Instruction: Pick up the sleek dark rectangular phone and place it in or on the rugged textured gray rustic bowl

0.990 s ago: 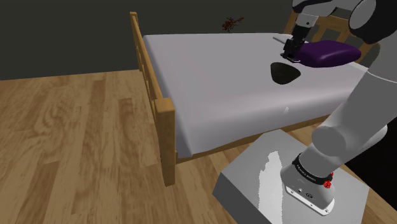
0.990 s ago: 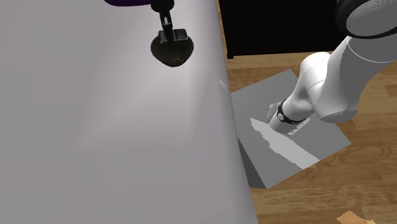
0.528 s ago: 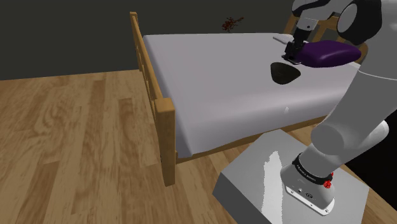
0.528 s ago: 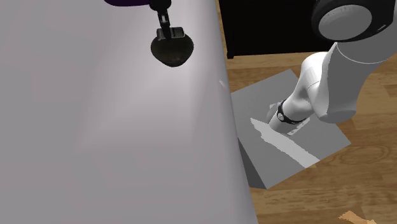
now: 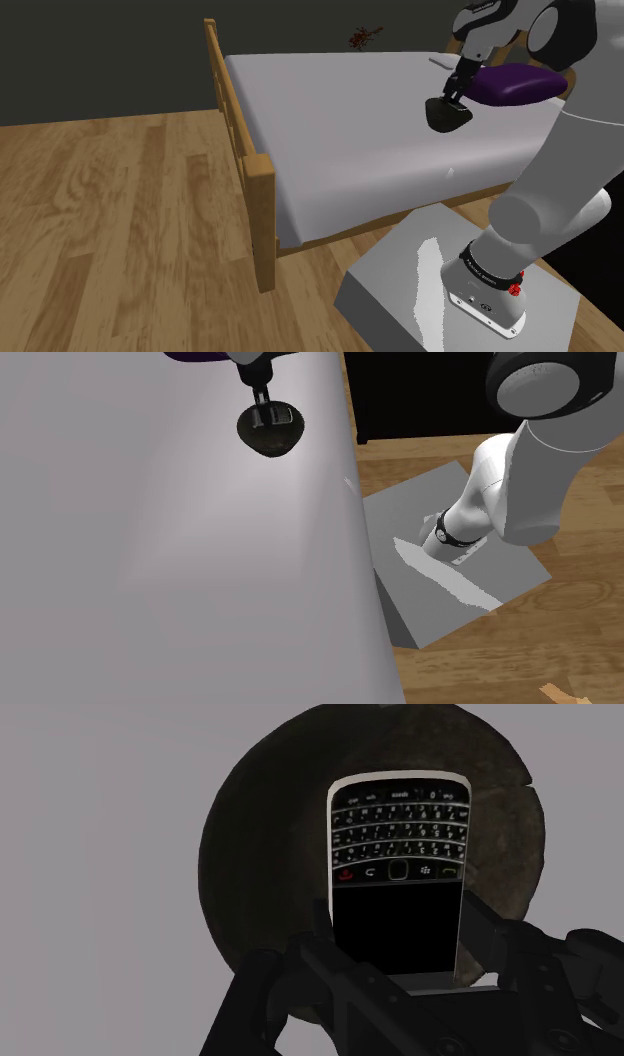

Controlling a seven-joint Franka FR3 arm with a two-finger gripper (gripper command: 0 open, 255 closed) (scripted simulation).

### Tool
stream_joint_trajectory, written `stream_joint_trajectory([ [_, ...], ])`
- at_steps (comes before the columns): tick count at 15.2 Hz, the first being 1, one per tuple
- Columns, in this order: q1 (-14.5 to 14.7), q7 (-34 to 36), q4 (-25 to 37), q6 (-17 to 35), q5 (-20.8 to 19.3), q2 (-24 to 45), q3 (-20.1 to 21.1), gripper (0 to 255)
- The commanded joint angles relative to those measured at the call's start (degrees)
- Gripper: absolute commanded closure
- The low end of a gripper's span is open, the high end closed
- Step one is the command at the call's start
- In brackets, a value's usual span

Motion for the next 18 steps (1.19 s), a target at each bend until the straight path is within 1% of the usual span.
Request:
stream_joint_trajectory([
  [1,-0.07,-0.28,-1.06,1.70,0.43,0.71,0.12,255],
  [9,-0.07,-0.28,-1.06,1.70,0.43,0.71,0.12,255],
  [10,-0.07,-0.28,-1.06,1.70,0.43,0.71,0.12,0],
  [15,-0.07,-0.28,-1.06,1.70,0.43,0.71,0.12,0],
  [18,-0.26,0.17,3.81,-3.81,-0.18,-0.05,-0.17,0],
])
